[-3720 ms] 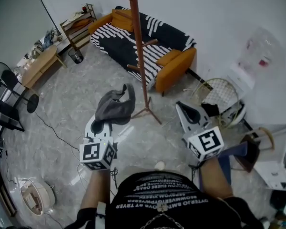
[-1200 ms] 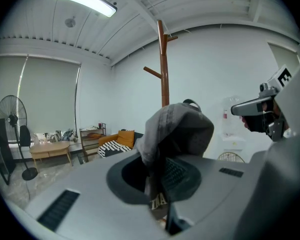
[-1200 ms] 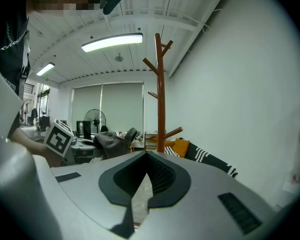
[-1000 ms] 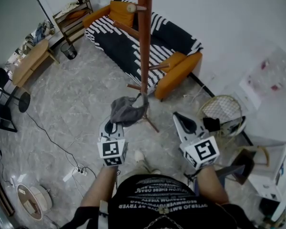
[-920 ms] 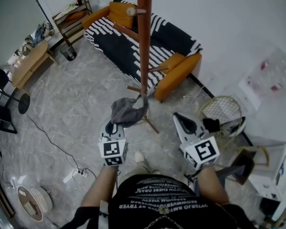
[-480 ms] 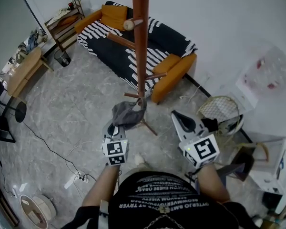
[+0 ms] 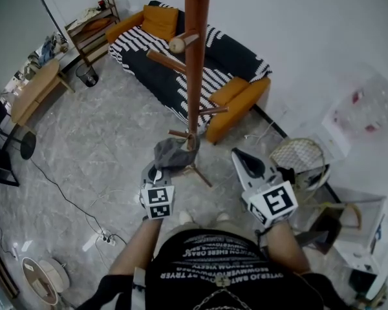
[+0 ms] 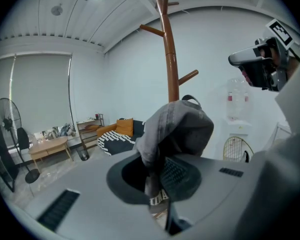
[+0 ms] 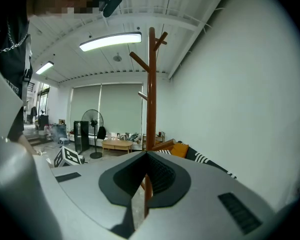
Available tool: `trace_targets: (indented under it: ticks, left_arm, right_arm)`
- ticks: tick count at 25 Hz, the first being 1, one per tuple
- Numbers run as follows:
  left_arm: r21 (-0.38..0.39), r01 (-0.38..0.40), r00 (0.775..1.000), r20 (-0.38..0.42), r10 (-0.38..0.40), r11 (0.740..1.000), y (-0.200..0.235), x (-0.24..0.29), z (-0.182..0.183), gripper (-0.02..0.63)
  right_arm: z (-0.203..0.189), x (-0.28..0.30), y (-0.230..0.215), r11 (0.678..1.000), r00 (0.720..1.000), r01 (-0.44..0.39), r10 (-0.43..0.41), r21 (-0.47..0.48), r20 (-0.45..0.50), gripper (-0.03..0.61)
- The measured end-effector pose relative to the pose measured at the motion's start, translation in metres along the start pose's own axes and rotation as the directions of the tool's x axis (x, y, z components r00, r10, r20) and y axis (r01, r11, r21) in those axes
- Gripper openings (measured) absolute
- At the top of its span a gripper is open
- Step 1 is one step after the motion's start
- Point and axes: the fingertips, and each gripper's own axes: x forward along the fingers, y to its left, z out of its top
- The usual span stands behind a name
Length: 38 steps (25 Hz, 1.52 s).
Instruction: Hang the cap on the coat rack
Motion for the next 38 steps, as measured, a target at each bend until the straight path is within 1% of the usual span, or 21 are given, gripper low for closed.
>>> trace_targets:
  ticks: [4, 7, 9, 11, 14, 17, 20, 23, 27, 31, 34, 38]
  left_arm:
    - [-0.026, -0.062, 0.997, -0.036, 0.062, 0.998, -0.007, 0.005, -0.011, 0.02]
    - [-0.043, -0.081, 0.996, -0.048, 0.079, 0.996, -0.013, 0.008, -0.018, 0.023]
    - [-0.064, -0.078, 0.996, -0.058, 0.074, 0.995, -0.018, 0.009, -0.025, 0.032]
    - [-0.072, -0.069, 0.995, -0.07, 0.064, 0.995, -0.024, 0.009, -0.031, 0.069]
    - [-0.08, -0.036, 0.995, -0.099, 0.028, 0.996, -0.034, 0.009, -0.043, 0.138]
    - [-0.078, -0.017, 0.993, -0.114, 0.008, 0.997, -0.039, 0.004, -0.052, 0.181]
    - [-0.064, 0.001, 0.995, -0.103, -0.007, 0.998, -0.041, -0.002, -0.051, 0.202]
    - [-0.051, 0.025, 0.997, -0.076, -0.029, 0.998, -0.043, -0.011, -0.048, 0.213]
    - [-0.054, 0.039, 0.999, 0.003, -0.039, 0.998, -0.04, -0.025, -0.023, 0.212]
    - [-0.044, 0.041, 0.995, 0.094, -0.037, 0.998, -0.032, -0.044, 0.023, 0.212]
    - [-0.017, 0.047, 0.985, 0.165, -0.044, 0.999, -0.029, -0.062, 0.061, 0.212]
    - [0.01, 0.099, 0.966, 0.239, -0.099, 0.995, -0.029, -0.088, 0.106, 0.204]
  right_arm:
    - [0.009, -0.002, -0.017, 0.999, 0.999, -0.041, 0.041, -0.009, 0.001, 0.004]
    - [0.019, -0.004, -0.024, 0.997, 0.997, -0.071, 0.071, -0.034, 0.016, 0.003]
    - [0.02, -0.007, -0.028, 0.995, 0.996, -0.087, 0.088, -0.047, 0.02, 0.003]
    - [0.02, -0.01, -0.029, 0.994, 0.995, -0.098, 0.099, -0.055, 0.012, 0.003]
    - [0.021, -0.013, -0.026, 0.991, 0.993, -0.118, 0.119, -0.068, 0.014, 0.003]
    - [0.016, -0.015, -0.021, 0.989, 0.991, -0.131, 0.131, -0.066, 0.003, 0.003]
    - [0.012, -0.015, -0.017, 0.989, 0.991, -0.135, 0.135, -0.053, -0.002, 0.003]
    - [0.014, -0.012, -0.009, 0.988, 0.989, -0.144, 0.145, -0.06, 0.019, 0.003]
    - [0.016, -0.007, 0.001, 0.986, 0.987, -0.158, 0.159, -0.049, 0.021, 0.003]
    - [0.02, -0.003, 0.006, 0.987, 0.987, -0.155, 0.157, -0.05, 0.037, 0.003]
    - [0.024, -0.001, 0.01, 0.987, 0.986, -0.149, 0.153, -0.065, 0.059, 0.003]
    - [0.026, 0.001, 0.021, 0.987, 0.987, -0.15, 0.153, -0.056, 0.049, 0.003]
